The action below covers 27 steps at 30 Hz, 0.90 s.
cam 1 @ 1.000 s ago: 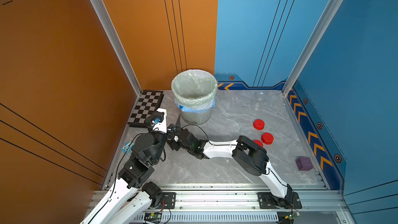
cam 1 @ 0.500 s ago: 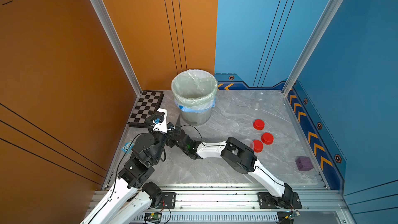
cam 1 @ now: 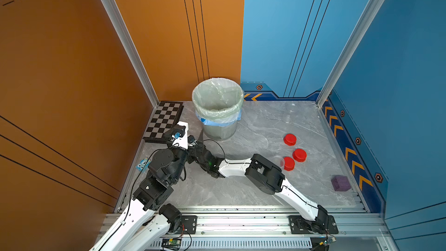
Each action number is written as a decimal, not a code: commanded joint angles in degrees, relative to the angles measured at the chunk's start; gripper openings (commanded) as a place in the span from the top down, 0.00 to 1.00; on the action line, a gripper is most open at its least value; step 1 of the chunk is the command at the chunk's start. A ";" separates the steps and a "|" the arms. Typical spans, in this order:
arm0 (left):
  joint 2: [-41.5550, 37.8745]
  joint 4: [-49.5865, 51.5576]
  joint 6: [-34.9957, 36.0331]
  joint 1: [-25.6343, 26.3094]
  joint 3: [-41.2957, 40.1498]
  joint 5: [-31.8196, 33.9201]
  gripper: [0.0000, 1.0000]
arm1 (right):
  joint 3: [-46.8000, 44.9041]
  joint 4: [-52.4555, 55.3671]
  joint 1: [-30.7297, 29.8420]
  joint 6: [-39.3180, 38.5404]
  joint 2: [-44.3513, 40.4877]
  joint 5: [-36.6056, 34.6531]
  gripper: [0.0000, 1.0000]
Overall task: Empty moldy peanuts from jars
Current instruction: Place the jar at the center of the board.
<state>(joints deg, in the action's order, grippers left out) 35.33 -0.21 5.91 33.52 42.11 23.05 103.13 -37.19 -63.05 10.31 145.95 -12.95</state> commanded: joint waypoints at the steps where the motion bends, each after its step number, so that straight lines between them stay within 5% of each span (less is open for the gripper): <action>1: 0.20 -0.23 -0.33 0.58 -0.23 -1.57 0.02 | -2.21 1.01 -0.12 1.63 1.45 0.03 0.33; 27: -0.07 -0.25 0.00 0.73 -0.29 -2.80 0.02 | -8.04 -2.19 -1.18 1.11 0.04 0.65 0.17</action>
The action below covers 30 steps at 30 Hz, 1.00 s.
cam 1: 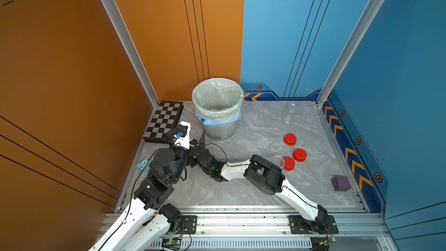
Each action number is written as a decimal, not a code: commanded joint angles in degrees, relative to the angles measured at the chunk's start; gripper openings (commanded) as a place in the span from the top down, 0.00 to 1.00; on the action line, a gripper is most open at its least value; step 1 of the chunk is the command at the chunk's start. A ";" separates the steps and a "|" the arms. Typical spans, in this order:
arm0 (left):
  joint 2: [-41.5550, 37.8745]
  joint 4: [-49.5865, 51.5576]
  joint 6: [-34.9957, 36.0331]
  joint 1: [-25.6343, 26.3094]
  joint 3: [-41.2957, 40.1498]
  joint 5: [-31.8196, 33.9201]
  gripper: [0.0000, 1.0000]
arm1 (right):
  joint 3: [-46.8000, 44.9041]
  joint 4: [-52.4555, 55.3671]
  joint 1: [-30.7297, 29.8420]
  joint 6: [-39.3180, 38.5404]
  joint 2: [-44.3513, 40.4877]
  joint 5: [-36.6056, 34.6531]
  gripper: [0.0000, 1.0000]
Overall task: Empty moldy peanuts from jars
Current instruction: Place the jar at the center of the board.
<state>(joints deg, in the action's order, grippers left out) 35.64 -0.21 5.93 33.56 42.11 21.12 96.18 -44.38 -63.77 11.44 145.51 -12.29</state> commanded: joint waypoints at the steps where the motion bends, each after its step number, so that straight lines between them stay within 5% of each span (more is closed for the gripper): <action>1: -0.43 -0.30 -0.04 0.63 -0.27 -0.94 0.02 | -1.07 5.42 -0.46 -0.02 0.47 -0.01 0.16; 30: 1.24 -0.21 0.37 0.80 -0.32 -0.85 0.02 | -4.36 4.61 -0.82 -3.06 -4.75 1.57 0.06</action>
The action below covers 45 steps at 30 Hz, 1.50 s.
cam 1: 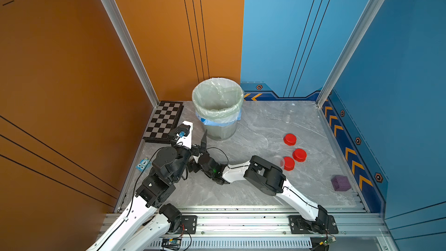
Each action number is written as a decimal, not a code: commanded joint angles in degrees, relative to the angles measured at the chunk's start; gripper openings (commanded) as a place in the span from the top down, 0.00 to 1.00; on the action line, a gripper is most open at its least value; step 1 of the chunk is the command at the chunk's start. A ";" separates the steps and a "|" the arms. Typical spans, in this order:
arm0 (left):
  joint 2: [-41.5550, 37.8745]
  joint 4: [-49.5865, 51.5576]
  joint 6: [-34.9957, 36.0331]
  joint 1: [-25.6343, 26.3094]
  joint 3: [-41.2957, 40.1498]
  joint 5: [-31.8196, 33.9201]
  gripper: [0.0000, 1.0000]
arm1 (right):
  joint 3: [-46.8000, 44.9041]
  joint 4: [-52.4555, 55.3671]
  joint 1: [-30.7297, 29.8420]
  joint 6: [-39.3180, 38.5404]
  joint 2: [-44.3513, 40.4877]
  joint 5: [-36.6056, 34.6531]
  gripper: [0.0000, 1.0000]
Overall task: Empty moldy peanuts from jars
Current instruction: Place the jar at the center of the board.
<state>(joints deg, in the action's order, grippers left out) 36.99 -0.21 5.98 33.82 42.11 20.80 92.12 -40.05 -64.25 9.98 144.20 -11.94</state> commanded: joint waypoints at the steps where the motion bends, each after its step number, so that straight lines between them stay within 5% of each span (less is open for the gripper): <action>1: -0.11 -0.21 0.31 0.54 -0.26 -0.63 0.02 | 0.02 0.55 -0.35 -1.68 -3.48 1.28 0.05; 16: 0.98 -0.22 -0.05 0.59 -0.09 -0.87 0.02 | -5.99 1.65 -0.53 -4.19 -11.09 -0.38 0.03; 29: 3.36 -0.70 0.49 0.55 0.74 4.23 0.02 | -19.31 18.53 1.78 -6.81 -33.40 -5.76 0.00; 38: 7.52 -5.90 2.21 -1.64 -1.01 9.34 0.02 | -26.17 40.22 14.49 -7.61 -53.53 -14.33 0.00; 45: 9.78 -9.17 1.96 -9.93 -2.80 5.72 0.02 | -32.79 44.17 27.07 -7.34 -65.24 -14.43 0.00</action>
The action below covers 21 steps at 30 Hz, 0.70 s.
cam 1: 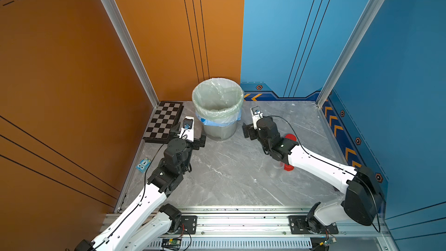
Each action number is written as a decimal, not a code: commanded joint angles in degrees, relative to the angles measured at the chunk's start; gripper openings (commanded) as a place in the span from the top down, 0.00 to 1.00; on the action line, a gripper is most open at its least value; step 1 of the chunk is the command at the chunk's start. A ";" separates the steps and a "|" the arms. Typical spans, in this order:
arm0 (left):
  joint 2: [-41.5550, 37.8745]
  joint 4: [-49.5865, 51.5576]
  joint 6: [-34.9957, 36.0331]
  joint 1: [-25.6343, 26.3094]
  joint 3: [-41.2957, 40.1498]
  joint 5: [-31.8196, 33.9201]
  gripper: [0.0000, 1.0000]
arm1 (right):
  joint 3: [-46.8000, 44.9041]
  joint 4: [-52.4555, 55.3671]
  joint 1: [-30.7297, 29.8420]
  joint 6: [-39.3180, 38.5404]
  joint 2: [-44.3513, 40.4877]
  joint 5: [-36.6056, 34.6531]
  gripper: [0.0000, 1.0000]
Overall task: Empty moldy peanuts from jars
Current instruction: Place the jar at the center of the board, then move the jar to the center of the board.
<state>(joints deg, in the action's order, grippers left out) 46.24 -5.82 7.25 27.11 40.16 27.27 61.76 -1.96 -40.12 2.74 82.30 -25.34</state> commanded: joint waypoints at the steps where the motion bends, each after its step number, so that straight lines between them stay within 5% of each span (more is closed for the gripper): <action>1: 0.99 -5.06 1.11 -4.94 -1.62 -2.34 0.02 | -2.97 6.51 4.74 0.53 -4.52 0.47 0.00; 4: 3.58 -11.26 1.92 -10.64 -4.35 -6.22 0.02 | -6.21 4.53 8.55 -1.01 -8.60 -4.52 0.00; 10: 7.52 -27.62 4.13 -15.38 -13.30 -6.77 0.02 | -21.28 -20.57 13.10 -9.46 -16.61 -11.10 0.00; 21: 12.82 -38.97 -1.10 -25.18 -18.64 -7.89 0.02 | -28.26 -18.25 20.54 -5.63 -19.92 -9.40 0.00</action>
<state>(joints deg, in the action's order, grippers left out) 59.44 -39.59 8.25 2.33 21.54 21.37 35.11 -18.81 -19.81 -3.64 64.29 -34.52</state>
